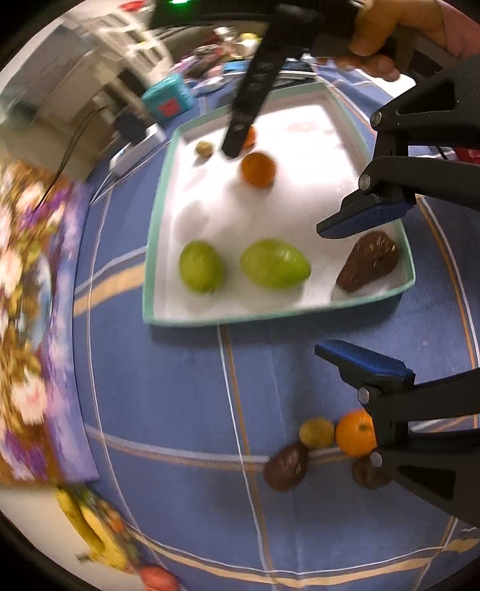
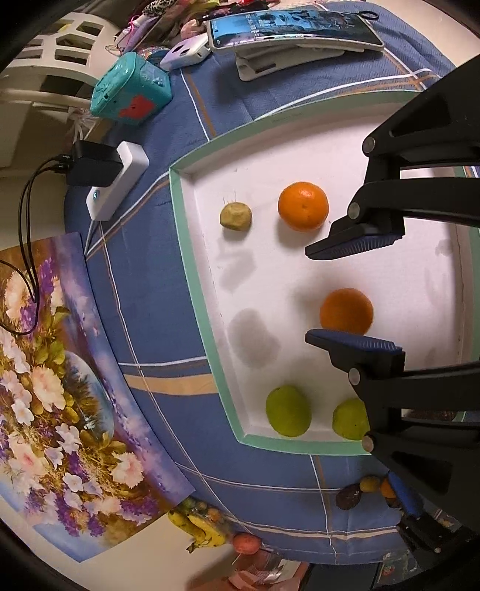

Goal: Organize fruits
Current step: 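Open both tools to release the date and orange in the tray, then move the left tool to a second dark date and close on it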

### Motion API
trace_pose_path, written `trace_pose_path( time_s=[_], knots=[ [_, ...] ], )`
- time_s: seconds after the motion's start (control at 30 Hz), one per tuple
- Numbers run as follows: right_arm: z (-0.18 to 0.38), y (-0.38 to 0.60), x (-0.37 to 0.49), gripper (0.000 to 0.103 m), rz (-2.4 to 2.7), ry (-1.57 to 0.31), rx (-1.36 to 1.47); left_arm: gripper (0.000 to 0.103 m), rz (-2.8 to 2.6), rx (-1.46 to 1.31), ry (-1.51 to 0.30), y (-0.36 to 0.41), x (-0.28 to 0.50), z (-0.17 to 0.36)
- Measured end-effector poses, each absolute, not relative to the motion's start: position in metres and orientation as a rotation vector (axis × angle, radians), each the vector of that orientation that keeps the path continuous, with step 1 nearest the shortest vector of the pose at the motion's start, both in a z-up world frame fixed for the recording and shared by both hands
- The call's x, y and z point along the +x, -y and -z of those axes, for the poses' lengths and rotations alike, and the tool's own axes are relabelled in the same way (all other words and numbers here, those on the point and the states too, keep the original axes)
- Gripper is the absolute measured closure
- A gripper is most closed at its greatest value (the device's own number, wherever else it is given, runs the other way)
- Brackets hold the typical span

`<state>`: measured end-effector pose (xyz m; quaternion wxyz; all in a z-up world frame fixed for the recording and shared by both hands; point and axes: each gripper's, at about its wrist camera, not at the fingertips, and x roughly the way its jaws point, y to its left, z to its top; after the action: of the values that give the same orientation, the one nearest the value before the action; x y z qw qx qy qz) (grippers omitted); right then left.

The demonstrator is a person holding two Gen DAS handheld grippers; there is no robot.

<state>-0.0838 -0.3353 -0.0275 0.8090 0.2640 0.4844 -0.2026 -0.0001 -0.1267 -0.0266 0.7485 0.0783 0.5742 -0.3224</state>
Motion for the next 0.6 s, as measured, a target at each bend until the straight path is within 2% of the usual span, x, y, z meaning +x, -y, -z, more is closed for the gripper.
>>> trace_pose_path(
  time_s=[0.1,0.17,0.2,0.23,0.3,0.43,0.53,0.6],
  knots=[
    [0.028,0.332,-0.082,0.063,0.426,-1.038,0.561,0.037,0.637,0.123,-1.256,0.112,0.015,0.025],
    [0.028,0.33,-0.08,0.063,0.418,-1.033,0.552,0.024,0.575,0.093,-1.253,0.097,0.027,0.025],
    [0.027,0.329,-0.08,0.055,0.413,-1.034,0.545,0.023,0.54,0.078,-1.251,0.089,0.033,0.025],
    [0.028,0.326,-0.079,0.039,0.409,-1.038,0.534,0.022,0.522,0.07,-1.25,0.085,0.036,0.025],
    [0.028,0.323,-0.076,0.03,0.405,-1.047,0.516,0.016,0.475,0.039,-1.25,0.072,0.045,0.025],
    [0.028,0.315,-0.071,0.029,0.395,-1.062,0.483,0.002,0.377,-0.01,-1.239,0.047,0.06,0.028],
    [0.027,0.307,-0.068,0.022,0.4,-1.072,0.445,0.0,0.33,-0.008,-1.223,0.033,0.066,0.028],
    [0.026,0.3,-0.065,0.022,0.397,-1.072,0.423,0.0,0.308,-0.006,-1.211,0.023,0.068,0.028]
  ],
)
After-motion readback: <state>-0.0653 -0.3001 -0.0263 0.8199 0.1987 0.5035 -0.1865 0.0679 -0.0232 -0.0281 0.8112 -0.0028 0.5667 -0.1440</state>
